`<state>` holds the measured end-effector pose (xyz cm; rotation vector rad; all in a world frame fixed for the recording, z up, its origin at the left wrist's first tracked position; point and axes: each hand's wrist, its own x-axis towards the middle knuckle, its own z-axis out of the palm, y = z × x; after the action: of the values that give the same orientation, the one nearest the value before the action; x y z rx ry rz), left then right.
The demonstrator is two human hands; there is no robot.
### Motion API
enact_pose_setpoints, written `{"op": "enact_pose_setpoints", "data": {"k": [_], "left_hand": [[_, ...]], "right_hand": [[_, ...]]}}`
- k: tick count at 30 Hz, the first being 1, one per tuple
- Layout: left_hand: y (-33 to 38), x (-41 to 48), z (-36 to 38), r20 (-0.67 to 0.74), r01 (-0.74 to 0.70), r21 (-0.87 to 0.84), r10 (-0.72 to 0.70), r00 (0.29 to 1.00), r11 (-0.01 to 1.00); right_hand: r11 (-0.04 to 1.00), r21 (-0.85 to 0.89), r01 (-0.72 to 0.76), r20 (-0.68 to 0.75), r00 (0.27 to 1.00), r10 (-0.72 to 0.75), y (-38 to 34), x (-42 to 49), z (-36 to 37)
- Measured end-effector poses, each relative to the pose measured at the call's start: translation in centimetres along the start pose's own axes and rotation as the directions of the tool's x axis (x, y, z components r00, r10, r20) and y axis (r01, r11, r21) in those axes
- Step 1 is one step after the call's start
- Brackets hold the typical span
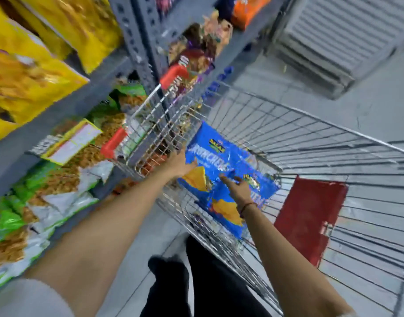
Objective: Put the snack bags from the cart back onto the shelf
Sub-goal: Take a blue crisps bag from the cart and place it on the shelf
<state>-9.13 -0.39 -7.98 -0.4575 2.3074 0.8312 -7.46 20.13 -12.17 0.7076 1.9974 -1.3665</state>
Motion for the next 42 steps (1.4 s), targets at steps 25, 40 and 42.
{"op": "enact_pose_setpoints", "data": {"k": [25,40,42], "left_hand": [[-2.2,5.3,0.8,0.14,0.074,-0.347,-0.027,0.99,0.935],[6.4,-11.2,-13.3,-0.254,-0.392,-0.668,0.301,0.919,0.633],[8.1,-14.7,-16.2,-0.36,-0.498,-0.61,0.344,0.867,0.616]], "right_hand": [[0.914,0.392,0.106,-0.019,0.994,-0.108,-1.1,5.0,3.5],[0.659,0.467,0.59,-0.024,0.753,-0.658,-17.8,-11.4,-4.8],[0.591,0.472,0.654,-0.035,0.684,-0.729,-21.1,-14.3,-5.5]]}}
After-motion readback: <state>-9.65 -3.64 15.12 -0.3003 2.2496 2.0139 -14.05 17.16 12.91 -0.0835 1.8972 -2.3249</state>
